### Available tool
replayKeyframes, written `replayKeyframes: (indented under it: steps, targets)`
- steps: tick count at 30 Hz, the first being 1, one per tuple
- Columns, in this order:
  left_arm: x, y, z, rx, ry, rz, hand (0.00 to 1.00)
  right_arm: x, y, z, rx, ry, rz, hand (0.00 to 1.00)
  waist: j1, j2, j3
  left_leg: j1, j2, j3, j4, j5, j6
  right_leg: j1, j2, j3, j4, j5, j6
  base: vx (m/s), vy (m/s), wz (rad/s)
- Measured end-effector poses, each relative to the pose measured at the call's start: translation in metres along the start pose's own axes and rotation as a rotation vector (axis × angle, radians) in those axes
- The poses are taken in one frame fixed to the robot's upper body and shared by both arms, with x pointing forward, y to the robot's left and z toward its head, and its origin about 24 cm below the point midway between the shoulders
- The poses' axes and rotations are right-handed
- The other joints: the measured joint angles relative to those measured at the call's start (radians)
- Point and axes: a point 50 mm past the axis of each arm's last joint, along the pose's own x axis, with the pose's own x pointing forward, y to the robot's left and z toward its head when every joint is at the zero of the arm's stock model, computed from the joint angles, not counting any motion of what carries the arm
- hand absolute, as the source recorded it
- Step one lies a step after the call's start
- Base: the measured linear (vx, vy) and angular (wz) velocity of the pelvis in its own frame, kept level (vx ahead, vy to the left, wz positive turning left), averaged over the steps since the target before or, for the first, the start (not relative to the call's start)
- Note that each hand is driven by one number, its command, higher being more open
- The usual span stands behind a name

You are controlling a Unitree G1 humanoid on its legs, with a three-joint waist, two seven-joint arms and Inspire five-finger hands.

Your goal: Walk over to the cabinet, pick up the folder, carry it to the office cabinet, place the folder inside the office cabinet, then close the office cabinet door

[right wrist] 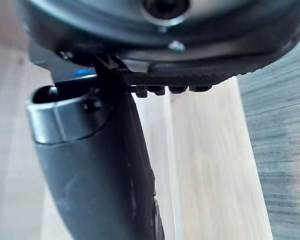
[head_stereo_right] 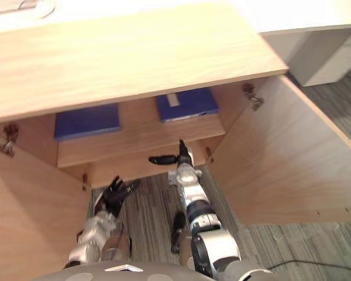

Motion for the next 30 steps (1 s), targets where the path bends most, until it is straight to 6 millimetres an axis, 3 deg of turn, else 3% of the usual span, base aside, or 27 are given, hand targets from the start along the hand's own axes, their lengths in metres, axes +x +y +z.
replayKeyframes:
  steps: [2, 4, 7, 10, 11, 12, 13, 14, 16, 18, 19, 20, 21, 22, 24, 27, 30]
  targets:
    - [0.003, 0.021, -0.013, -0.006, 0.095, 0.088, 1.0, -0.016, -0.021, -0.042, 0.061, 0.078, -0.059, 1.0, -0.012, -0.039, -0.037, 0.037, -0.021, 0.075, -0.047, 0.012, 0.009, 0.023, -0.002, 0.073, -0.093, 0.076, 0.013, 0.06, 0.113, -0.71]
    - [0.007, 0.039, -0.01, 0.02, 0.137, 0.175, 1.0, -0.029, -0.024, -0.064, 0.157, 0.114, -0.06, 1.0, -0.019, -0.061, -0.053, 0.083, -0.028, 0.167, -0.074, 0.016, 0.012, 0.042, 0.008, 0.163, -0.168, 0.139, 0.012, 0.02, 0.148, -1.23]
    - [0.021, 0.035, 0.018, 0.038, 0.083, 0.222, 1.0, -0.042, -0.034, -0.082, 0.311, 0.145, -0.08, 1.0, -0.062, -0.069, -0.058, 0.144, -0.054, 0.297, -0.105, 0.005, 0.032, 0.046, 0.004, 0.29, -0.21, 0.195, 0.028, -0.03, 0.167, -1.32]
    - [0.025, 0.032, 0.042, 0.041, -0.025, 0.21, 1.0, -0.056, -0.058, -0.087, 0.371, 0.114, -0.178, 1.0, -0.096, -0.065, -0.057, 0.209, -0.072, 0.394, -0.114, -0.016, 0.057, 0.051, 0.011, 0.383, -0.201, 0.206, 0.042, -0.07, 0.131, -1.02]
    - [0.023, 0.032, 0.041, 0.047, -0.041, 0.186, 1.0, -0.061, -0.071, -0.089, 0.396, 0.102, -0.238, 1.0, -0.096, -0.064, -0.057, 0.234, -0.07, 0.426, -0.11, -0.021, 0.065, 0.049, 0.012, 0.364, -0.175, 0.17, -0.005, -0.1, 0.104, -0.9]
    - [0.018, 0.036, 0.033, 0.035, -0.034, 0.18, 1.0, -0.063, -0.081, -0.088, 0.412, 0.091, -0.284, 1.0, -0.094, -0.057, -0.053, 0.258, -0.07, 0.453, -0.114, -0.021, 0.07, 0.041, -0.001, 0.246, -0.137, 0.112, -0.076, -0.08, 0.082, -0.89]
    - [0.011, 0.042, 0.021, 0.027, -0.004, 0.192, 1.0, -0.065, -0.09, -0.085, 0.423, 0.068, -0.326, 1.0, -0.091, -0.037, -0.05, 0.287, -0.059, 0.482, -0.131, -0.016, 0.078, 0.032, -0.024, 0.092, -0.087, 0.022, -0.173, -0.08, 0.088, -0.95]
    - [0.0, 0.054, 0.001, 0.029, 0.057, 0.223, 1.0, -0.07, -0.1, -0.078, 0.435, 0.019, -0.377, 1.0, -0.092, -0.006, -0.045, 0.317, -0.036, 0.525, -0.158, -0.012, 0.083, 0.002, -0.086, -0.079, 0.051, -0.033, -0.164, -0.04, 0.074, -0.84]
    - [-0.017, 0.071, -0.028, 0.056, 0.176, 0.275, 1.0, -0.079, -0.115, -0.074, 0.444, -0.027, -0.452, 1.0, -0.095, -0.02, -0.052, 0.336, -0.041, 0.566, -0.166, -0.013, 0.083, -0.026, -0.195, -0.219, 0.294, -0.103, -0.161, 0.0, 0.027, -0.56]
    - [-0.033, 0.086, -0.048, 0.061, 0.275, 0.324, 1.0, -0.086, -0.131, -0.071, 0.447, -0.063, -0.54, 1.0, -0.091, -0.027, -0.057, 0.331, -0.032, 0.59, -0.17, -0.01, 0.078, -0.01, -0.252, -0.231, 0.39, -0.176, -0.122, 0.07, -0.058, -0.34]
    - [-0.034, 0.089, -0.048, 0.061, 0.274, 0.334, 1.0, -0.087, -0.134, -0.069, 0.444, -0.073, -0.557, 1.0, -0.089, -0.028, -0.057, 0.329, -0.03, 0.598, -0.173, -0.007, 0.073, 0.004, -0.263, -0.227, 0.394, -0.183, -0.115, 0.15, -0.148, -0.46]
    - [-0.037, 0.096, -0.047, 0.094, 0.277, 0.347, 1.0, -0.089, -0.14, -0.066, 0.436, -0.091, -0.582, 1.0, -0.086, -0.04, -0.065, 0.329, -0.029, 0.615, -0.17, -0.006, 0.071, 0.038, -0.279, -0.221, 0.364, -0.182, -0.081, 0.13, -0.141, -0.54]
    - [-0.038, 0.098, -0.047, 0.12, 0.286, 0.35, 1.0, -0.09, -0.143, -0.063, 0.435, -0.108, -0.591, 1.0, -0.086, -0.036, -0.066, 0.329, -0.028, 0.625, -0.169, -0.003, 0.066, 0.05, -0.264, -0.222, 0.325, -0.185, -0.044, 0.11, -0.141, -0.61]
    - [-0.039, 0.098, -0.049, 0.134, 0.294, 0.348, 1.0, -0.092, -0.148, -0.06, 0.438, -0.124, -0.612, 1.0, -0.091, -0.015, -0.07, 0.329, -0.016, 0.622, -0.175, 0.003, 0.057, 0.055, -0.24, -0.218, 0.303, -0.175, -0.03, 0.08, -0.111, -0.47]
    - [-0.04, 0.092, -0.056, 0.12, 0.307, 0.328, 1.0, -0.099, -0.163, -0.063, 0.451, -0.13, -0.685, 1.0, -0.094, -0.002, -0.077, 0.334, -0.015, 0.595, -0.168, 0.026, 0.058, 0.072, -0.208, -0.19, 0.262, -0.167, -0.018, 0.13, -0.124, -0.41]
    - [-0.036, 0.084, -0.056, 0.151, 0.305, 0.294, 1.0, -0.103, -0.179, -0.061, 0.453, -0.15, -0.748, 1.0, -0.096, -0.005, -0.079, 0.332, -0.032, 0.527, -0.21, 0.04, 0.058, 0.085, -0.194, -0.142, 0.23, -0.157, -0.001, 0.04, -0.059, -0.42]
    - [-0.033, 0.084, -0.051, 0.163, 0.288, 0.293, 1.0, -0.101, -0.194, -0.049, 0.418, -0.192, -0.759, 1.0, -0.099, -0.02, -0.086, 0.331, -0.055, 0.523, -0.27, 0.059, 0.037, 0.064, -0.181, -0.102, 0.173, -0.126, 0.048, -0.03, 0.022, -0.33]
